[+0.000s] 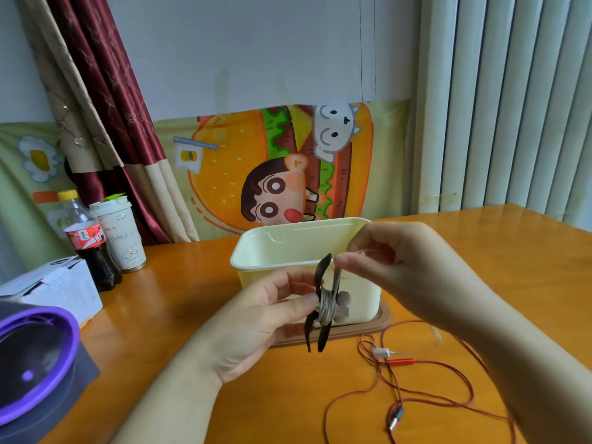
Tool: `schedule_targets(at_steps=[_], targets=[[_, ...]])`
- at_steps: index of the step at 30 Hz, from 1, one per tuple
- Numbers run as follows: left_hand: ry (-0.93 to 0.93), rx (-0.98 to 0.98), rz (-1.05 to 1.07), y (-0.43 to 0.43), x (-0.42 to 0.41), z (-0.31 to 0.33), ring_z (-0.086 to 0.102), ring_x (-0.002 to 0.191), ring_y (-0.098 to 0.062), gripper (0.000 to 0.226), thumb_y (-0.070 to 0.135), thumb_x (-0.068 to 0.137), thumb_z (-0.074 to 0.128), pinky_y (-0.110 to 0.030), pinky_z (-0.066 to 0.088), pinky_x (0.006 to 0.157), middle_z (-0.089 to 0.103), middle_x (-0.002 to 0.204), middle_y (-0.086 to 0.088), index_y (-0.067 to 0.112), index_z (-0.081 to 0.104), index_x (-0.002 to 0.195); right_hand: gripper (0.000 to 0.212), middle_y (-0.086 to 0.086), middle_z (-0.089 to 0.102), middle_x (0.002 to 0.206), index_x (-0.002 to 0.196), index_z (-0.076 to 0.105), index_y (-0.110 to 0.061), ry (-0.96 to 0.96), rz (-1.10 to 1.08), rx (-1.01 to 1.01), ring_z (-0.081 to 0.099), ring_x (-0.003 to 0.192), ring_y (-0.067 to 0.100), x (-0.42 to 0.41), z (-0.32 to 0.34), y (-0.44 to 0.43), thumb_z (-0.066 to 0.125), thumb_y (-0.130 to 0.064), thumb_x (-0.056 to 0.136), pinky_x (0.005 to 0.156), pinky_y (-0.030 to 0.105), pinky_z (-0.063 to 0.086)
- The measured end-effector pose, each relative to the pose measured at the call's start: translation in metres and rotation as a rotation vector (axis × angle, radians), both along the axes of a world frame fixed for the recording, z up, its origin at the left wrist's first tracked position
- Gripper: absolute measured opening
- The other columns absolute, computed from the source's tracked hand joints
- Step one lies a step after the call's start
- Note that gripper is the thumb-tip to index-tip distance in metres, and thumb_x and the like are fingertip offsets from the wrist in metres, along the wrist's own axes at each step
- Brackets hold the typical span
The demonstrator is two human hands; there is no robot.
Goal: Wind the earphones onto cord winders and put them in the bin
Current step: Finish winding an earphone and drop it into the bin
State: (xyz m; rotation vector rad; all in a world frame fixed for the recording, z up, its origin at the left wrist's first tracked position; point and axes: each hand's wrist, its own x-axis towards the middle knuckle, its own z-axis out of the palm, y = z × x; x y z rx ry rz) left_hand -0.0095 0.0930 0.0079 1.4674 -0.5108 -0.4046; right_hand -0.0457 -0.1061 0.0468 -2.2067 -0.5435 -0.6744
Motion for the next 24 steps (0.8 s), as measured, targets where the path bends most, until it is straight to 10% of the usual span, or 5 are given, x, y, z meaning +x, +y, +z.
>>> schedule_targets(at_steps=[13, 24], targets=[[0.009, 0.050, -0.206, 0.006, -0.009, 0.009, 0.067, 0.096, -0.024, 0.021, 0.023, 0.073, 0.073, -0.026, 0.053, 0.076, 0.065, 0.113, -0.020, 0.026, 0.074, 0.094, 0.034, 0.001, 0.045, 0.060, 0.067, 0.063, -0.019, 0.265, 0.120, 0.285, 0.034, 0.051, 0.007, 0.021, -0.030, 0.008, 0.062, -0.054, 0.069, 0.048, 0.018, 0.028], [0.106, 0.050, -0.087, 0.005, -0.002, 0.007, 0.065, 0.100, -0.030, 0.031, 0.019, 0.077, 0.067, -0.028, 0.055, 0.071, 0.070, 0.106, -0.012, 0.015, 0.064, 0.108, 0.028, -0.009, 0.040, 0.049, 0.065, 0.059, -0.016, -0.020, 0.118, 0.478, 0.033, 0.050, 0.003, 0.011, -0.011, 0.004, 0.065, -0.043, 0.070, 0.047, 0.012, 0.028]])
